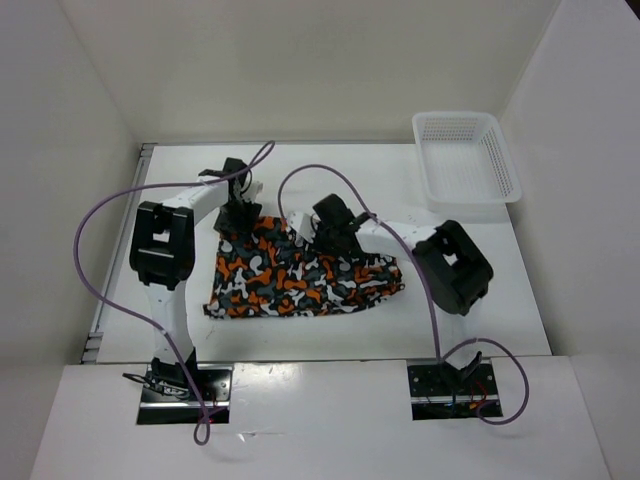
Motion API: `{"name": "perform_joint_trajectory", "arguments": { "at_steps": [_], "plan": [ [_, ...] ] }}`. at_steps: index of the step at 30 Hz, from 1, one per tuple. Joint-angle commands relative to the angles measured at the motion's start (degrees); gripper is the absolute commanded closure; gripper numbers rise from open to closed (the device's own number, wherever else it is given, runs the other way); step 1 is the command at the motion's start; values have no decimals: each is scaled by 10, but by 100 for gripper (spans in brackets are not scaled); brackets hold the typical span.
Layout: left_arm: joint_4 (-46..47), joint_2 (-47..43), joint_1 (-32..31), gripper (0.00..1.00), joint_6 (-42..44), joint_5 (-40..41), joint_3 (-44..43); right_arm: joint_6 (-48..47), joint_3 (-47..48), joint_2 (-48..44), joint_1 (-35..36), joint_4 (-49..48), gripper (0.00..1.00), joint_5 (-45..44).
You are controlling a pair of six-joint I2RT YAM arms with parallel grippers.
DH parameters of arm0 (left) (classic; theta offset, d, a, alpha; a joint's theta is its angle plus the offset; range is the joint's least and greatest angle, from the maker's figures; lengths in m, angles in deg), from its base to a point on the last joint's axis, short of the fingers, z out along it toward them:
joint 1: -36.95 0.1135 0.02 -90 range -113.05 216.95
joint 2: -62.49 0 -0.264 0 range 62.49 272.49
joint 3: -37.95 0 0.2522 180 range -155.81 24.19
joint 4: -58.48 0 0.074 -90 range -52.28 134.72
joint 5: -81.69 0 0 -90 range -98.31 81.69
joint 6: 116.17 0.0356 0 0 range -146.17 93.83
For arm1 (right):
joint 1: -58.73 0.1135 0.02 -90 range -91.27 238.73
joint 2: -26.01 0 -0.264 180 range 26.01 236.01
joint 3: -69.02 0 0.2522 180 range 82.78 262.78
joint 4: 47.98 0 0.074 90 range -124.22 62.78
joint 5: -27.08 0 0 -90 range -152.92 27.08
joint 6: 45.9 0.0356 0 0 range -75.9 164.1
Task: Fold and stack the shorts
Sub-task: Fold the shorts
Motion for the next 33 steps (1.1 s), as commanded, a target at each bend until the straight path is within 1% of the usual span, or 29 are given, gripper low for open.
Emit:
{"name": "perform_joint_trajectory", "arguments": {
  "at_steps": [1, 2, 3, 4, 5, 7, 8, 10, 11, 12, 13, 14, 15, 16, 17, 18, 19, 20, 21, 23, 24, 27, 28, 30, 32, 33],
  "plan": [
    [85, 68, 23, 32, 3, 59, -72, 34, 107, 64, -4, -77, 80, -55],
    [80, 73, 29, 31, 3, 66, -92, 44, 171, 82, -9, -77, 80, -68],
    [80, 78, 29, 30, 3, 67, -110, 51, 208, 122, -16, -65, 80, -88],
    [80, 78, 37, 27, 3, 74, -127, 58, 249, 144, -16, -51, 80, -97],
    [80, 84, 45, 27, 3, 80, -160, 78, 343, 166, -24, -4, 80, -106],
    [68, 90, 52, 27, 3, 80, -189, 102, 437, 225, -42, 52, 80, -106],
    [63, 90, 58, 27, 3, 80, -202, 119, 505, 235, -47, 73, 78, -106],
    [56, 81, 58, 26, 3, 71, -211, 152, 523, 221, -61, 91, 72, -101],
    [56, 65, 58, 26, 3, 60, -206, 153, 512, 206, -61, 91, 63, -101],
    [56, 57, 58, 26, 3, 54, -187, 153, 498, 191, -61, 97, 59, -101],
    [62, 49, 58, 26, 3, 54, -176, 160, 463, 150, -61, 97, 55, -95],
    [62, 34, 58, 26, 3, 40, -164, 167, 438, 126, -61, 104, 47, -95],
    [62, 25, 58, 25, 3, 40, -153, 184, 411, 100, -61, 110, 43, -95],
    [69, 17, 58, 25, 3, 34, -131, 194, 352, 44, -61, 110, 5, -95],
    [74, 0, 58, 25, 3, 34, -119, 204, 321, 15, -61, 115, 0, -95],
    [74, -9, 58, 25, 3, 34, -108, 211, 261, -14, -61, 125, 0, -85],
    [74, -23, 58, 25, 3, 34, -99, 211, 229, -72, -61, 131, 0, -85],
    [74, -30, 58, 25, 3, 34, -78, 211, 197, -100, -61, 131, 0, -80],
    [74, -37, 58, 25, 3, 34, -69, 211, 132, -128, -61, 131, 0, -80],
    [79, -47, 58, 25, 3, 34, -48, 199, 75, -195, -66, 131, 0, -80],
    [79, -55, 63, 25, 3, 34, -26, 189, 29, -209, -66, 131, 0, -80],
    [92, -60, 69, 25, 3, 34, 3, 151, -38, -247, -66, 148, 0, -70],
    [98, -60, 69, 25, 3, 34, 10, 114, -48, -247, -66, 165, 0, -63],
    [104, -55, 69, 25, 3, 34, 17, 77, -70, -260, -66, 172, 1, -58],
    [104, -43, 69, 25, 3, 34, 17, 36, -88, -267, -66, 178, 5, -78],
    [104, -43, 69, 25, 3, 28, 9, 25, -88, -267, -66, 170, 5, -83]
  ]
}}
